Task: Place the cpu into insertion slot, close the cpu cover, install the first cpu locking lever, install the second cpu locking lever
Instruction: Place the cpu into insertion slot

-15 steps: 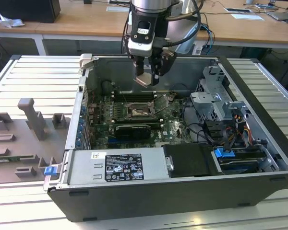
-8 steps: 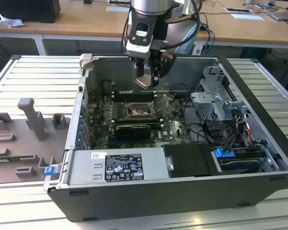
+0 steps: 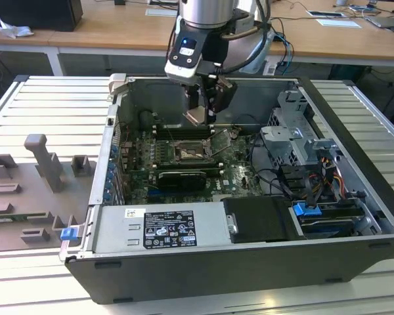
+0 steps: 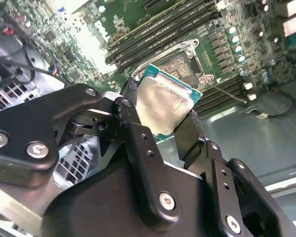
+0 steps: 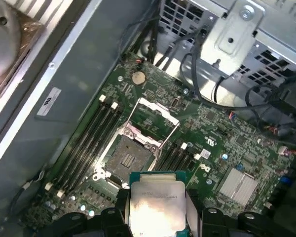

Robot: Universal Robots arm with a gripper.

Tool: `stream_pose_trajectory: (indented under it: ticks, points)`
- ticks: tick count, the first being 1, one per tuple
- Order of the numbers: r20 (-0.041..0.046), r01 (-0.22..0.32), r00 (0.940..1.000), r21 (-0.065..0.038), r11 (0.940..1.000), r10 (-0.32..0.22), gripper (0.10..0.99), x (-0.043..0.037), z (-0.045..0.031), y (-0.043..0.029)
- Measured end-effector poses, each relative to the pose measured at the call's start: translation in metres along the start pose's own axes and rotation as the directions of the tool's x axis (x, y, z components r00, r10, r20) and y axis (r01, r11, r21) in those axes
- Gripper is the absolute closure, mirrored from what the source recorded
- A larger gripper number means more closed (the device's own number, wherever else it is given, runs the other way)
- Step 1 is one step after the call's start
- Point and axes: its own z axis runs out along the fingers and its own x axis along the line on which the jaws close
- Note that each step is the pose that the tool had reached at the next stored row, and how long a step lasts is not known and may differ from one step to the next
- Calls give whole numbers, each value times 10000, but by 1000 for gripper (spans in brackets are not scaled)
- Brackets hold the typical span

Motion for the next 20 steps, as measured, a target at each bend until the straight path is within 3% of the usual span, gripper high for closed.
stream_pose_trajectory:
  ticks: [1, 6, 11, 20]
  points:
    - [24, -400, 9992, 4, 9992, 400, 545, 0, 20, -1]
    - [78, -1301, 9915, 8, 9915, 1301, 545, 0, 65, -4]
    - [130, -2208, 9752, 7, 9753, 2208, 545, 1, 107, -6]
    - [142, -2423, 9701, 5, 9702, 2423, 545, 1, 150, -8]
